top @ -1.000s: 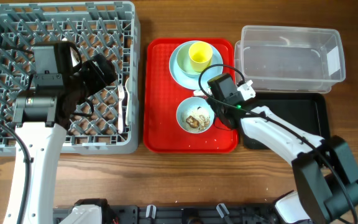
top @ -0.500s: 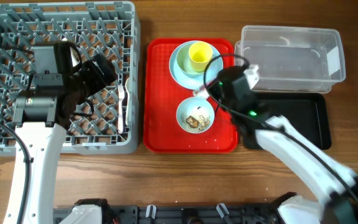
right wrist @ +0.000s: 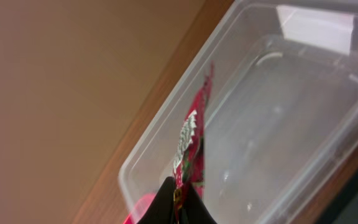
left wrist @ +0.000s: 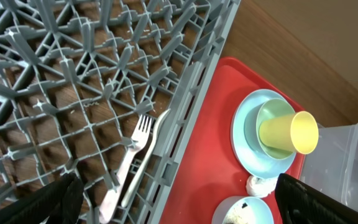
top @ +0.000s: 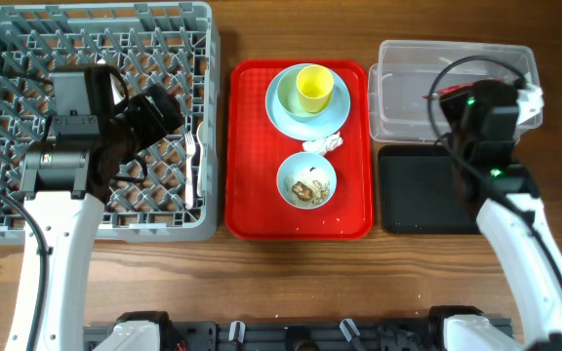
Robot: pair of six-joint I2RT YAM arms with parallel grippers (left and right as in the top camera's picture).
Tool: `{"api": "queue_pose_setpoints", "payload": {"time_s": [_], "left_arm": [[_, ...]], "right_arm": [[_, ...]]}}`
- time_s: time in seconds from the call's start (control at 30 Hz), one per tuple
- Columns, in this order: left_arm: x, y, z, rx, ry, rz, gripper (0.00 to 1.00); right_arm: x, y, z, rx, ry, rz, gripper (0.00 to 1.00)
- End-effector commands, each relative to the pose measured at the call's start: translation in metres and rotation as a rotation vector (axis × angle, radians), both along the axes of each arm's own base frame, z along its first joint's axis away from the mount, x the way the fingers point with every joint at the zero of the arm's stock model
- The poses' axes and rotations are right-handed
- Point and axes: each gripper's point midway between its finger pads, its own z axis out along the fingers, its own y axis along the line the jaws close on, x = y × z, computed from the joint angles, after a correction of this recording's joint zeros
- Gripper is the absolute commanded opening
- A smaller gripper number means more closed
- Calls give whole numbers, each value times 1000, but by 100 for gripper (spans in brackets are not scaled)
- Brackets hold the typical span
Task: Sort waste into correct bins and load items into the dishwasher rack
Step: 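Carry the tissue and wrapper into the clear bin and release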
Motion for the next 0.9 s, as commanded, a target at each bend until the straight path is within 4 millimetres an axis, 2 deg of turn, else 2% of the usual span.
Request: {"api": "queue_pose_setpoints", "payload": {"time_s": [0.0, 0.07, 0.1, 0.13, 0.2, 0.23, 0.3, 0.4, 0.5, 0.57, 0.6, 0.63, 0.67, 0.7, 0.77, 0.8, 0.83, 0.87], "left_arm": [[1, 0, 1, -13, -1, 7, 100], [1, 0, 1, -13, -1, 7, 100], [1, 0, 1, -13, -1, 7, 100], [1, 0, 1, -13, -1, 7, 100], [1, 0, 1, -13, -1, 7, 100], [1, 0, 1, -13, -1, 7, 100], [1, 0, 1, -13, -1, 7, 100], [1, 0, 1, -13, -1, 7, 100], [1, 0, 1, -13, -1, 7, 100], [1, 0, 1, -13, -1, 7, 100], [1, 0, 1, -13, -1, 7, 100], [1, 0, 1, -13, -2, 7, 100], [1, 0, 1, -13, -1, 7, 100], [1, 0, 1, -13, -1, 7, 100], [1, 0, 1, -13, -1, 7, 100], [1, 0, 1, -13, -1, 7, 100], [1, 0, 1, -13, -1, 7, 100], [1, 0, 1, -13, -1, 7, 100]], "right_arm": [[18, -14, -25, -10, 52, 89, 6], [29, -23, -38, -33, 96, 118, 11], [35, -23, -42, -42, 109, 144, 17], [42, -21, -45, -46, 118, 179, 29], [53, -13, -46, -22, 114, 232, 65], [57, -9, -42, -4, 96, 246, 76], [61, -4, -32, 15, 70, 270, 82], [64, 9, -20, 11, 81, 359, 83], [56, 23, -4, -38, 182, 452, 80], [49, 39, 16, -101, 239, 538, 68], [44, 57, 34, -145, 262, 612, 59], [40, 69, 44, -172, 272, 660, 59], [33, 96, 57, -230, 283, 760, 53], [30, 109, 61, -251, 284, 802, 50], [18, 150, 62, -303, 292, 920, 45], [9, 168, 55, -327, 327, 954, 47], [2, 180, 43, -351, 377, 971, 52], [-3, 186, 33, -362, 425, 963, 56]]}}
